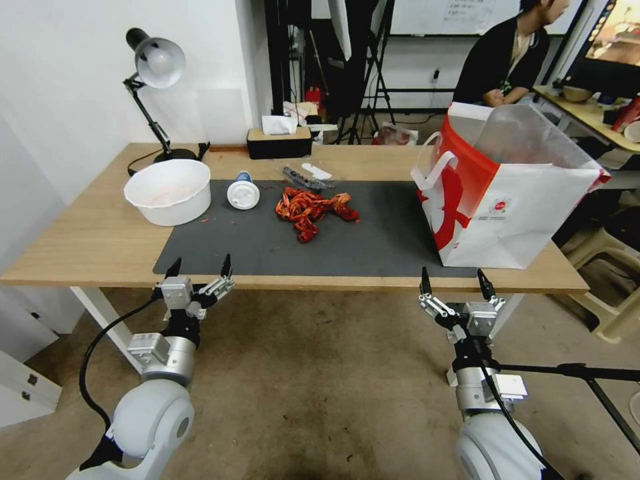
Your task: Pick up the trash from the table and place it into the takeout bag.
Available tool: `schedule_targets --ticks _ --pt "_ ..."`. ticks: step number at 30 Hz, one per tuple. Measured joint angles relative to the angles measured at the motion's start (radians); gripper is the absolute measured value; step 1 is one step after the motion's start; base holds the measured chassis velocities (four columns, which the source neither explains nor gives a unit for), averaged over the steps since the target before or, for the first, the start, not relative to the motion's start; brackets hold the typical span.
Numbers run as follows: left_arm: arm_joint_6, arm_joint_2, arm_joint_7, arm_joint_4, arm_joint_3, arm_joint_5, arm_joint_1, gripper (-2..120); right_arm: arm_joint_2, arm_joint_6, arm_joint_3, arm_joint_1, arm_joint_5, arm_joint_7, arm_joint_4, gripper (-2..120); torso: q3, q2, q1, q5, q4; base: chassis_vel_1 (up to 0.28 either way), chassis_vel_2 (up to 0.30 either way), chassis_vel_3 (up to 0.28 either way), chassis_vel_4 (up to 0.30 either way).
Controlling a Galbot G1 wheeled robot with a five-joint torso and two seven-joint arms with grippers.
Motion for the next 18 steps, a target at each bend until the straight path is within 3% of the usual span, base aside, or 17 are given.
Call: schedule_targets --ticks 11,18 --pt "0.036 0.046 0.017 0.053 0.036 -0.053 -0.105 100 -0.005 0.001 -0.009 0.008 -0.004 -0.001 -0.008 100 0.0 0.0 0.0 -0.0001 0.0001 0.0 0.0 0.0 0.0" --pt "0.08 0.111 0.02 0.119 0.079 -0.159 -0.224 100 -0.007 -0.001 -0.011 0.012 -0.004 -0.001 -0.012 100 0.0 0.0 0.0 0.0 0.0 0.0 0.0 0.0 0.0"
